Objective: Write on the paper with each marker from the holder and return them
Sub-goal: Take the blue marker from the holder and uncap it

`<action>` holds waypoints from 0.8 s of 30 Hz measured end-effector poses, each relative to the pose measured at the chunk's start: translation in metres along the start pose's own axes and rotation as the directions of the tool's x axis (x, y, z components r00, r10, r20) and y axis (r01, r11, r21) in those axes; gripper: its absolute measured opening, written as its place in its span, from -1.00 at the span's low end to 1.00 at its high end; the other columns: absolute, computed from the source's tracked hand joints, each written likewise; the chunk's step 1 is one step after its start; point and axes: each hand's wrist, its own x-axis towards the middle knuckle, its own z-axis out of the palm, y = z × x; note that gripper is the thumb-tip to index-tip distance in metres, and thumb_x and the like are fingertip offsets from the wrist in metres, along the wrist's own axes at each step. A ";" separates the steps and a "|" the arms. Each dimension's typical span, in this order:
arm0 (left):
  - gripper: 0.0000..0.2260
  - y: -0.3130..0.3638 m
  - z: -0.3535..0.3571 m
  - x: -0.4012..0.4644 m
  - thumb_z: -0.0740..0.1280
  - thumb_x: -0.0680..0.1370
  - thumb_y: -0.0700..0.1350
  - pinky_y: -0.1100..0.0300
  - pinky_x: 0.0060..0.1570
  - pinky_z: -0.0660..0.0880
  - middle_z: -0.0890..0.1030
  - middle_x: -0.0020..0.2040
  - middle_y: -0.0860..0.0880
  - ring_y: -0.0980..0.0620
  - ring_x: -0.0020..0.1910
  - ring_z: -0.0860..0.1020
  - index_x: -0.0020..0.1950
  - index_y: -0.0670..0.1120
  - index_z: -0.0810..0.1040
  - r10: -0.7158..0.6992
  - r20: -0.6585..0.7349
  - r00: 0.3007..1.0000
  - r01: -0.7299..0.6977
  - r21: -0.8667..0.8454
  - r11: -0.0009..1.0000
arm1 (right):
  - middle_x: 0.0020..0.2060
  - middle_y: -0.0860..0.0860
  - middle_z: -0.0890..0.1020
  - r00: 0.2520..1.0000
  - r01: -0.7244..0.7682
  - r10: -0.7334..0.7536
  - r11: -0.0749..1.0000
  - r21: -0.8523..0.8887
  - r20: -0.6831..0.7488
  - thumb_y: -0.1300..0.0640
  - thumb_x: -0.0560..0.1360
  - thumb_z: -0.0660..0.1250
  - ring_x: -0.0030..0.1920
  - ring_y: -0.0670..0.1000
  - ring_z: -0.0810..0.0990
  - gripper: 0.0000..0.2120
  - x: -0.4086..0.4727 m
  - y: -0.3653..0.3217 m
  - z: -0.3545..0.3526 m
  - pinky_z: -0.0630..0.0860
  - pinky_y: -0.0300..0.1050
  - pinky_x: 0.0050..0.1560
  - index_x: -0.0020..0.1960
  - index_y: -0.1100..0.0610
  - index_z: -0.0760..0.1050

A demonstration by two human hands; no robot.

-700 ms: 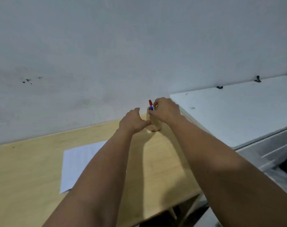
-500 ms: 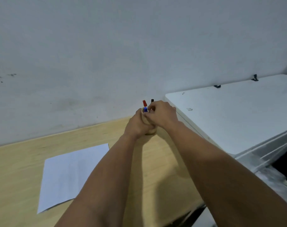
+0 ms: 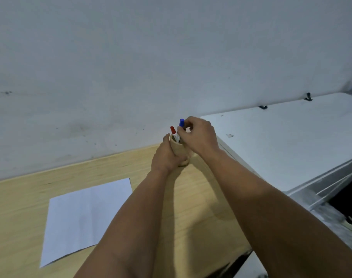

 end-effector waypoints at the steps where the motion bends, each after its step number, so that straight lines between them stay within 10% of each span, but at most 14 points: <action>1: -0.02 0.003 -0.006 -0.002 0.60 0.35 0.03 -0.05 0.18 0.55 0.57 0.36 -0.04 -0.14 0.31 0.56 0.63 -0.03 0.12 -0.002 0.021 1.000 0.001 0.014 1.000 | -0.20 -0.09 0.73 0.999 -0.003 0.005 0.999 0.050 -0.037 -0.05 0.53 0.44 -0.10 0.02 0.70 -0.81 0.003 -0.007 -0.009 0.63 0.07 0.10 -0.04 0.07 0.68; 4: 0.02 0.013 -0.037 -0.011 0.56 0.39 0.01 -0.04 0.30 0.48 0.44 0.50 -0.09 -0.15 0.45 0.46 0.68 0.01 0.00 0.014 0.027 1.000 -0.017 0.131 0.991 | -0.41 -0.12 0.61 0.990 0.021 0.004 0.985 0.170 -0.140 0.01 0.49 0.45 -0.27 -0.03 0.62 -0.86 0.012 -0.032 -0.036 0.63 -0.02 -0.05 -0.14 0.07 0.61; 8: -0.40 0.032 -0.102 -0.033 0.35 0.61 0.07 -0.03 0.33 0.44 0.49 0.48 -0.13 -0.12 0.43 0.47 0.61 -0.02 0.27 0.090 -0.156 0.984 -0.051 0.234 0.971 | -0.35 -0.08 0.62 0.985 0.124 -0.085 0.955 0.271 -0.150 0.01 0.58 0.42 -0.25 0.01 0.68 -0.89 0.012 -0.071 -0.055 0.61 -0.04 -0.06 -0.05 0.04 0.58; 13: -0.42 0.038 -0.191 -0.075 0.14 0.60 0.32 -0.04 0.09 0.59 0.72 -0.01 -0.08 -0.14 0.01 0.67 0.06 -0.18 0.63 0.038 -0.375 0.926 -0.020 0.052 0.998 | -0.24 0.05 0.61 0.978 0.001 -0.113 0.844 0.536 0.177 0.03 0.68 0.38 -0.43 -0.01 0.53 -0.82 -0.013 -0.126 -0.036 0.54 -0.12 -0.29 0.16 0.08 0.69; 18: -0.32 0.005 -0.249 -0.133 0.09 0.58 0.42 -0.08 0.02 0.63 0.66 -0.30 -0.03 -0.11 -0.21 0.65 -0.26 -0.16 0.58 -0.028 -0.408 0.913 0.031 0.001 1.000 | -0.12 0.09 0.66 0.792 -0.168 -0.225 0.813 0.558 0.567 0.24 0.59 0.47 -0.27 -0.02 0.61 -0.87 -0.062 -0.180 -0.007 0.64 -0.19 -0.19 0.11 0.19 0.74; 24: -0.48 -0.039 -0.295 -0.179 0.17 0.67 0.23 0.11 -0.29 0.53 0.44 -0.30 -0.11 -0.04 -0.31 0.43 -0.21 -0.18 0.53 -0.093 -0.377 0.921 0.049 -0.126 0.991 | -0.15 0.03 0.74 0.671 -0.204 -0.317 0.790 0.579 0.670 0.13 0.60 0.50 -0.28 -0.05 0.60 -0.92 -0.099 -0.228 0.044 0.53 -0.18 -0.29 0.06 0.05 0.76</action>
